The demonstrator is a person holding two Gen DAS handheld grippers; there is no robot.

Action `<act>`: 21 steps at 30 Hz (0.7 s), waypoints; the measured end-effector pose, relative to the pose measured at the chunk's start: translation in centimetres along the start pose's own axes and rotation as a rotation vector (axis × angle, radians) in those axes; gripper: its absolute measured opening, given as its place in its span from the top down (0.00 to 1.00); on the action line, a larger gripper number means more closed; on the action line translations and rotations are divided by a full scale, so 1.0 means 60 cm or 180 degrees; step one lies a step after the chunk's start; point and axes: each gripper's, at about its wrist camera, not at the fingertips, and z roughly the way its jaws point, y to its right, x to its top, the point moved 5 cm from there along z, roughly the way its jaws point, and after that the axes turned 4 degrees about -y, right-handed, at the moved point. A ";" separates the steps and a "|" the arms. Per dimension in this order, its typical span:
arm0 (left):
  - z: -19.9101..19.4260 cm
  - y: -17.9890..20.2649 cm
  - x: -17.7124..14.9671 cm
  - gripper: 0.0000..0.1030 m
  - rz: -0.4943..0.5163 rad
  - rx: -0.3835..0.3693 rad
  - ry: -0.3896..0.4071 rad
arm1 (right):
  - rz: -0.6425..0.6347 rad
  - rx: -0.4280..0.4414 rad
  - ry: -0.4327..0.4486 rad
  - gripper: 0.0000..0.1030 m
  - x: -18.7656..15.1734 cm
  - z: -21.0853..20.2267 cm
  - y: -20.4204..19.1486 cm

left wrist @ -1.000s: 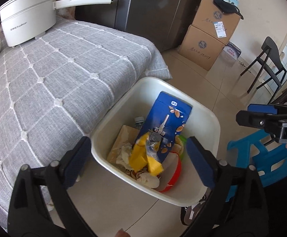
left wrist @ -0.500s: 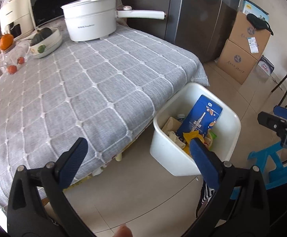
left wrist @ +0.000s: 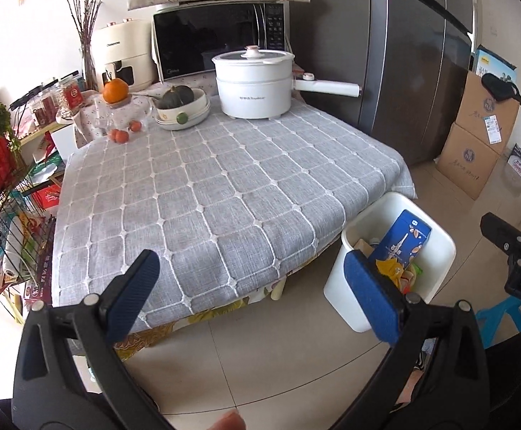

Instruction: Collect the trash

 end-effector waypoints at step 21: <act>-0.033 -0.027 -0.005 0.01 -0.0126 -0.0110 0.0152 | 0.0014 -0.0018 0.0357 0.00 0.018 -0.044 -0.041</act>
